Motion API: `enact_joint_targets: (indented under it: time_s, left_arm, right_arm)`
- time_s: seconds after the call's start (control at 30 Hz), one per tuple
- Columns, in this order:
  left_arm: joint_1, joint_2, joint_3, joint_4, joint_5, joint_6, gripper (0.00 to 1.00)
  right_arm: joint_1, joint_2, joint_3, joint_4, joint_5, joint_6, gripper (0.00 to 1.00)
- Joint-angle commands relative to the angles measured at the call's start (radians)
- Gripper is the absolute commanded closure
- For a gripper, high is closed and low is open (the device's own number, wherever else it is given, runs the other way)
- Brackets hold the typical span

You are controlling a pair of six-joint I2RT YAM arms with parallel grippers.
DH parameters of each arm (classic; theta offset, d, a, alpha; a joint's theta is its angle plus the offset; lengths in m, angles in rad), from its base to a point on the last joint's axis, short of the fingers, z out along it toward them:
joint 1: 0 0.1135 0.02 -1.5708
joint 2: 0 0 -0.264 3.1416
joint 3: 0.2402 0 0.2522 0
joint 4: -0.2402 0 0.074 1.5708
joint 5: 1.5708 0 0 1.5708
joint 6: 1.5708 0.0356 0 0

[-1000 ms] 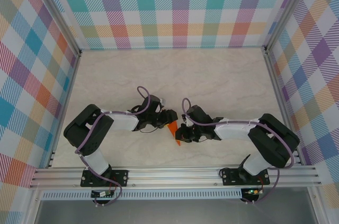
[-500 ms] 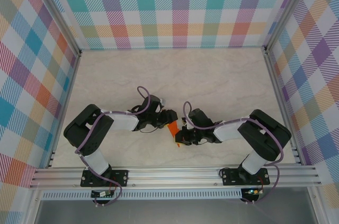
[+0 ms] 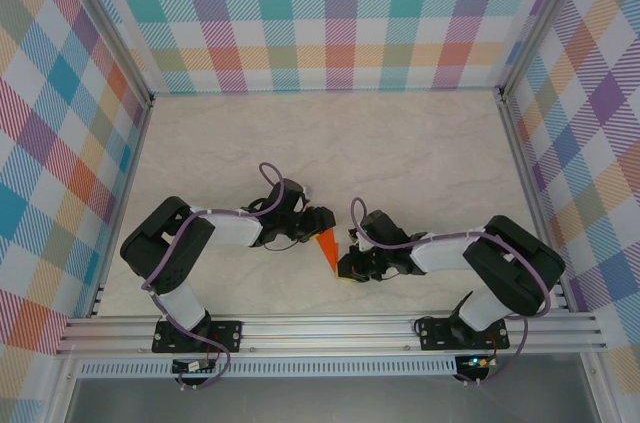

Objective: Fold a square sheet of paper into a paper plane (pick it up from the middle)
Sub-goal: Fold the wing for the fifth time at the center of the table.

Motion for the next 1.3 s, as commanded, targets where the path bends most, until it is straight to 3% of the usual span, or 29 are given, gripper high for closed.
enact_joint_targets:
  time_s: [0.0,0.23,0.6,0.83,1.03,1.27]
  left_arm:
    - [-0.005,0.037,-0.011,-0.097,-0.038,0.012,0.48]
    - [-0.005,0.038,-0.014,-0.095,-0.037,0.010,0.48]
    - [-0.005,0.028,-0.011,-0.095,-0.029,0.010,0.48]
    - [-0.006,0.016,-0.010,-0.095,-0.026,0.013,0.48]
    - [-0.005,0.014,0.001,-0.104,-0.026,0.021,0.48]
    - [-0.005,0.029,-0.002,-0.096,-0.022,0.015,0.48]
  right_arm:
    - [0.010,-0.041,-0.009,-0.169,0.039,-0.020,0.91]
    - [0.010,-0.147,0.087,-0.163,0.117,-0.016,0.87]
    - [-0.007,0.056,0.156,0.040,0.128,0.056,0.87]
    - [-0.007,0.141,0.092,0.010,0.102,0.067,0.90]
    - [-0.007,0.108,0.041,0.011,0.090,0.061,0.91]
    - [-0.007,0.037,0.124,0.052,0.104,0.070,0.88]
